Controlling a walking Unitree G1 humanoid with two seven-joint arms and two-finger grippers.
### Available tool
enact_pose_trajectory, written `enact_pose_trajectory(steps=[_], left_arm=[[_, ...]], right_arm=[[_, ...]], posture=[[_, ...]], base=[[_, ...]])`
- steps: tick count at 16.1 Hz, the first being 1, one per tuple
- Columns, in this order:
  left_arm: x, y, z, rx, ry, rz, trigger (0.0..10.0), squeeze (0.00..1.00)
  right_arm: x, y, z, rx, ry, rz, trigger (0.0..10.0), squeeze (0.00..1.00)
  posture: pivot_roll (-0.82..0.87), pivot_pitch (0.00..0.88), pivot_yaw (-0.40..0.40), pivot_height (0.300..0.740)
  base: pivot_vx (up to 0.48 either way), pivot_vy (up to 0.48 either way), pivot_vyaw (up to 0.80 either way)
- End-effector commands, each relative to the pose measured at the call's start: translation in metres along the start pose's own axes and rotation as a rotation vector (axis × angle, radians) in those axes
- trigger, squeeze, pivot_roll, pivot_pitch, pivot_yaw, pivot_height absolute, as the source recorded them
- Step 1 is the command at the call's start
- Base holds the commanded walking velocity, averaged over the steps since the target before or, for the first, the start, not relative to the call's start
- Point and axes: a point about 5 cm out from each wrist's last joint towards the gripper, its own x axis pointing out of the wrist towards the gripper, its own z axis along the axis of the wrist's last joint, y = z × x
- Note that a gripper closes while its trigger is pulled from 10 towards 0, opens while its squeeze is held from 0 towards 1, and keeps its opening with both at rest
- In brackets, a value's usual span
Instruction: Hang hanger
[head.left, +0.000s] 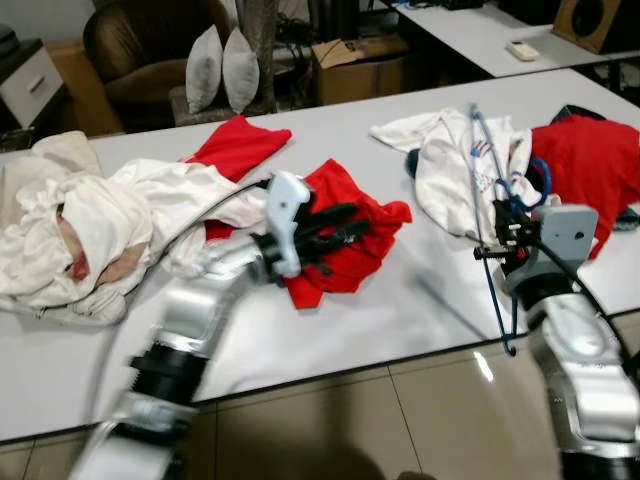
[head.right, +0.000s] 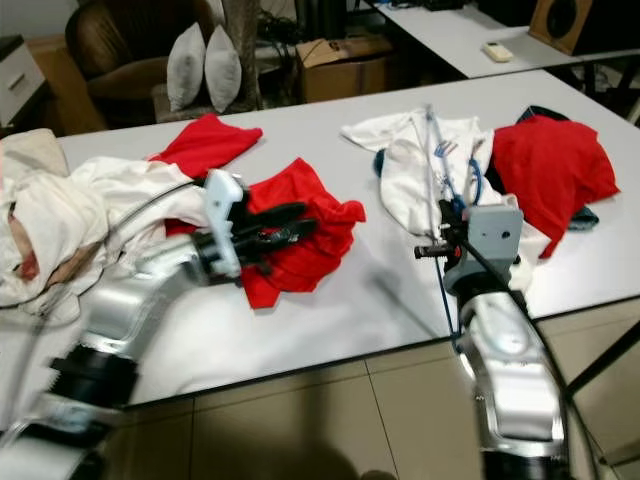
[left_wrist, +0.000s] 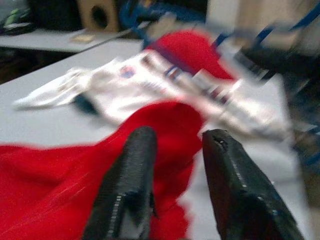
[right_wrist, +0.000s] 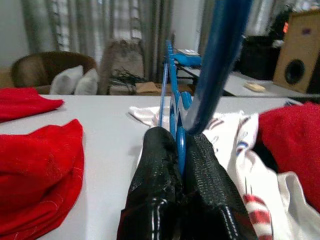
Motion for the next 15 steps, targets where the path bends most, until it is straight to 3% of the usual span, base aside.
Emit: enact_pose_trajectory(steps=[1, 2, 3, 5, 6, 7, 9, 10, 11, 13, 15], left_arm=[[-0.013, 0.01, -0.007, 0.047, 0.073, 0.042, 10.0, 1.0], [-0.029, 0.021, -0.011, 0.096, 0.145, 0.084, 10.0, 1.0], [-0.044, 0.029, -0.013, 0.132, 0.214, 0.112, 10.0, 0.93], [-0.069, 0.041, -0.021, 0.156, 0.324, 0.157, 10.0, 0.0], [-0.081, 0.038, -0.031, 0.123, 0.394, 0.141, 10.0, 0.0], [-0.086, 0.034, -0.04, 0.11, 0.45, 0.109, 10.0, 0.0], [-0.087, 0.029, -0.056, 0.071, 0.489, 0.118, 10.0, 0.0], [-0.082, 0.03, -0.077, 0.042, 0.498, 0.199, 10.0, 0.0], [-0.078, 0.029, -0.083, 0.031, 0.49, 0.226, 10.0, 0.0], [-0.063, 0.029, -0.082, -0.041, 0.377, 0.3, 10.0, 0.0], [-0.041, 0.02, -0.083, -0.126, 0.305, 0.281, 10.0, 0.0]], right_arm=[[-0.001, 0.005, 0.01, 0.002, -0.029, 0.091, 10.0, 0.0], [-0.005, 0.008, 0.013, -0.003, -0.027, 0.18, 10.0, 0.0], [-0.008, 0.01, 0.017, 0.002, -0.027, 0.263, 10.0, 0.0], [-0.007, 0.004, 0.028, -0.017, -0.062, 0.301, 10.0, 0.0], [-0.001, -0.011, 0.038, -0.019, -0.094, 0.244, 10.0, 0.0], [0.001, -0.016, 0.044, -0.01, -0.115, 0.245, 10.0, 0.0], [-0.001, -0.014, 0.052, -0.024, -0.127, 0.325, 10.0, 0.0], [-0.004, -0.002, 0.054, -0.05, -0.121, 0.441, 10.0, 0.0], [-0.006, 0.003, 0.057, -0.042, -0.128, 0.483, 10.0, 0.0], [-0.01, 0.015, 0.065, 0.0, -0.154, 0.578, 10.0, 0.0], [-0.013, 0.031, 0.064, 0.025, -0.139, 0.675, 10.0, 0.0]], posture=[[-0.21, 0.0, 0.12, 0.74], [-0.21, 0.0, 0.12, 0.74], [-0.2, 0.0, 0.112, 0.74], [-0.19, 0.0, 0.097, 0.74], [-0.18, 0.0, 0.09, 0.74], [-0.18, 0.0, 0.087, 0.74], [-0.17, 0.0, 0.082, 0.74], [-0.17, 0.0, 0.086, 0.74], [-0.18, 0.0, 0.09, 0.74], [-0.18, 0.0, 0.092, 0.74], [-0.18, 0.0, 0.094, 0.74]], base=[[0.0, 0.0, 0.0], [0.0, 0.0, 0.0], [0.0, 0.0, 0.0], [0.0, 0.0, 0.0], [0.0, 0.0, 0.0], [0.0, 0.0, 0.0], [0.0, 0.0, 0.0], [0.0, 0.0, 0.0], [0.0, 0.0, 0.0], [0.0, 0.0, 0.0], [0.0, 0.0, 0.0]])
